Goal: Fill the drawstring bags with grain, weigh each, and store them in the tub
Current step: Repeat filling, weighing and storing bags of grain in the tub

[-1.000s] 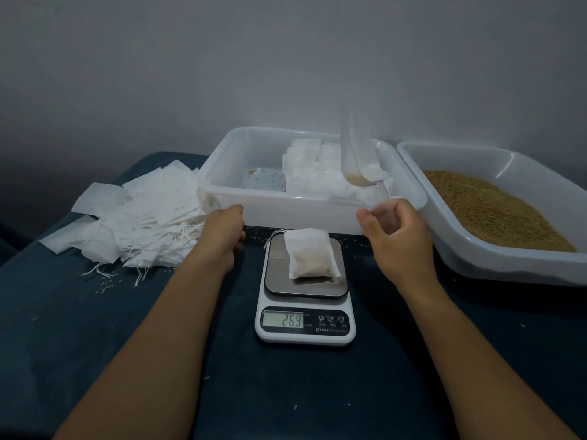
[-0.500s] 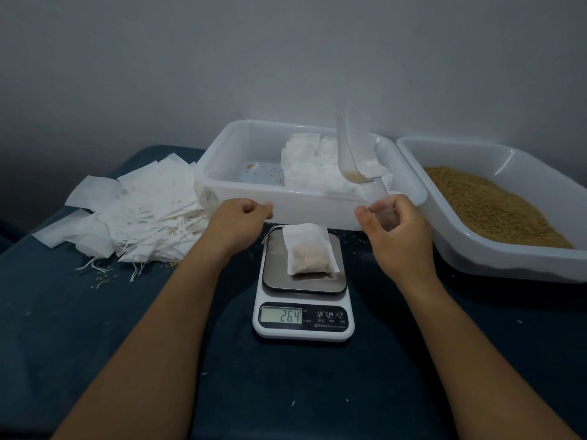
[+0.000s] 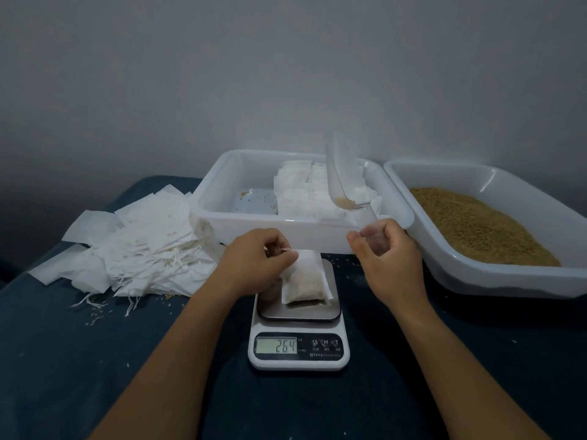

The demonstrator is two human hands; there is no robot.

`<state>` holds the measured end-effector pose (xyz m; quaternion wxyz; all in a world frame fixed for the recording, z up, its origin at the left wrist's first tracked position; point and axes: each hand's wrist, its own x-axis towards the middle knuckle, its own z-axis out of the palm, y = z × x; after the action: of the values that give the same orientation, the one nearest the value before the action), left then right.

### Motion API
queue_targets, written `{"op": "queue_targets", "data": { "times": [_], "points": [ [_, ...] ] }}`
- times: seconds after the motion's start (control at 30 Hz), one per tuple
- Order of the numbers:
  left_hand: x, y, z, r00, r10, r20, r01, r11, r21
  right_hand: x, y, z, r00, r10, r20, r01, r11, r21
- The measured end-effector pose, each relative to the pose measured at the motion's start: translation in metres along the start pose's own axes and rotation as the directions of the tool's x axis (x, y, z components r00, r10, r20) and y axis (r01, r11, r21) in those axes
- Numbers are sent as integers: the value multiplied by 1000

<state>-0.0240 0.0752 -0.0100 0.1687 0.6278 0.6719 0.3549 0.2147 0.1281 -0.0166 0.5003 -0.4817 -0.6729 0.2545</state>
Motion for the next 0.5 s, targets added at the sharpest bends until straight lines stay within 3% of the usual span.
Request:
{"op": "queue_targets", "data": {
  "times": [0.13,0.27,0.5],
  "points": [
    [-6,19,-5,995,96,11,-92,981,-173,1,-1,-4,1000,2,-13,-1,1000,31],
    [-2,44,-23,981,146,-129,-177,946,-272,3,-1,-8,1000,5,-24,-4,998,69],
    [51,71,-75,951,56,-303,-120,973,-197,3,-5,-11,999,-4,-37,7,996,92]
  ]
}}
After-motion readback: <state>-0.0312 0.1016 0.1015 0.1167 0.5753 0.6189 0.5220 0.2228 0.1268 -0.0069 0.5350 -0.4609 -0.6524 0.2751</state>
